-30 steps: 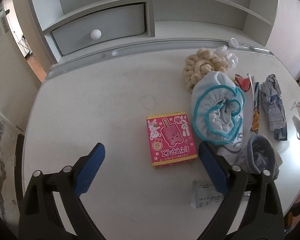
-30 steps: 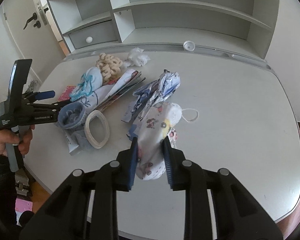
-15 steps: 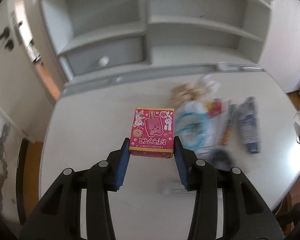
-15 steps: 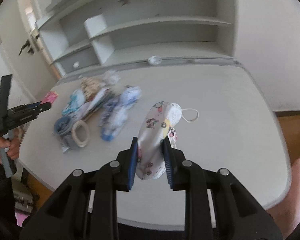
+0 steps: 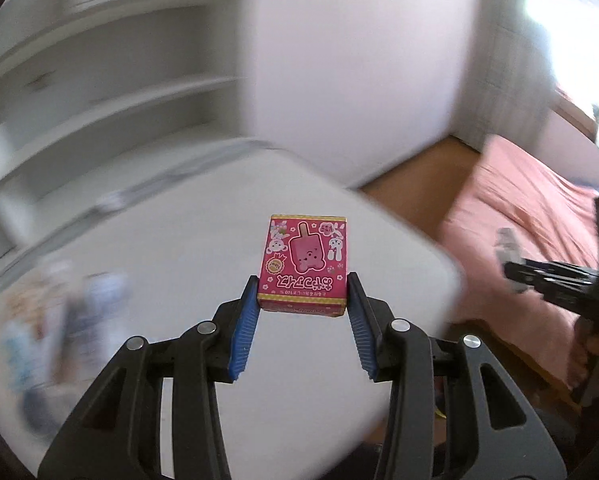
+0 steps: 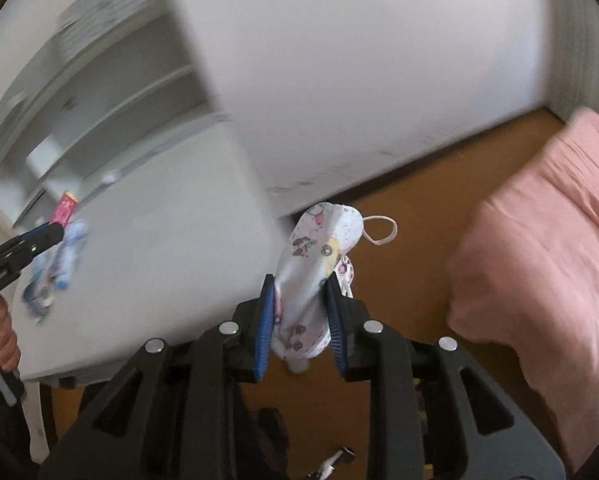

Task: Collect trash
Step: 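Carry the box and cloth to the black bin and release both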

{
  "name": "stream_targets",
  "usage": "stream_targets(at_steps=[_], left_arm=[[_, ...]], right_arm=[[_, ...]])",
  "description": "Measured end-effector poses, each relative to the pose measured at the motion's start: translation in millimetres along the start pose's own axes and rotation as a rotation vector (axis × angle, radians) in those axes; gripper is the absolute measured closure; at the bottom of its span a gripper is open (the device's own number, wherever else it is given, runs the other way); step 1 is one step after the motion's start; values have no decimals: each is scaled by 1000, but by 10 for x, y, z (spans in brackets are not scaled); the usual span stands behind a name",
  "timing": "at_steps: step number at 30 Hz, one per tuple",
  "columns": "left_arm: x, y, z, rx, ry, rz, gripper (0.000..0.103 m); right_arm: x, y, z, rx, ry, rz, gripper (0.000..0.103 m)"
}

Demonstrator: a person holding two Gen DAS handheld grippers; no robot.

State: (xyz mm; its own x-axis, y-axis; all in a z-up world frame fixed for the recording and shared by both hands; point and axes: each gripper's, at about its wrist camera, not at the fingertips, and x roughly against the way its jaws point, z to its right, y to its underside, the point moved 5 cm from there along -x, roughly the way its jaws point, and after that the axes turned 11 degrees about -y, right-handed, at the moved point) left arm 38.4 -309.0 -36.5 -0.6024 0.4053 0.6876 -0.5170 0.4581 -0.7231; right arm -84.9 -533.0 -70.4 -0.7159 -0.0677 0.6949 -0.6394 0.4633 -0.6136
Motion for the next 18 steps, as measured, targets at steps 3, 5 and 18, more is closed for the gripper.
stream_targets(at_steps=[3,5,18], left_arm=[[-156,-22,706,-86,101,-4,61],[-260,4,1155,-141,169,-12,61],[-1294,903,3103,-412,399,-214,61]], right_arm=[[135,246,556,-98,55,-1,78],[186,412,866,-152,86,-10,78],[-210,1810,2426,-445,155,-214,78]])
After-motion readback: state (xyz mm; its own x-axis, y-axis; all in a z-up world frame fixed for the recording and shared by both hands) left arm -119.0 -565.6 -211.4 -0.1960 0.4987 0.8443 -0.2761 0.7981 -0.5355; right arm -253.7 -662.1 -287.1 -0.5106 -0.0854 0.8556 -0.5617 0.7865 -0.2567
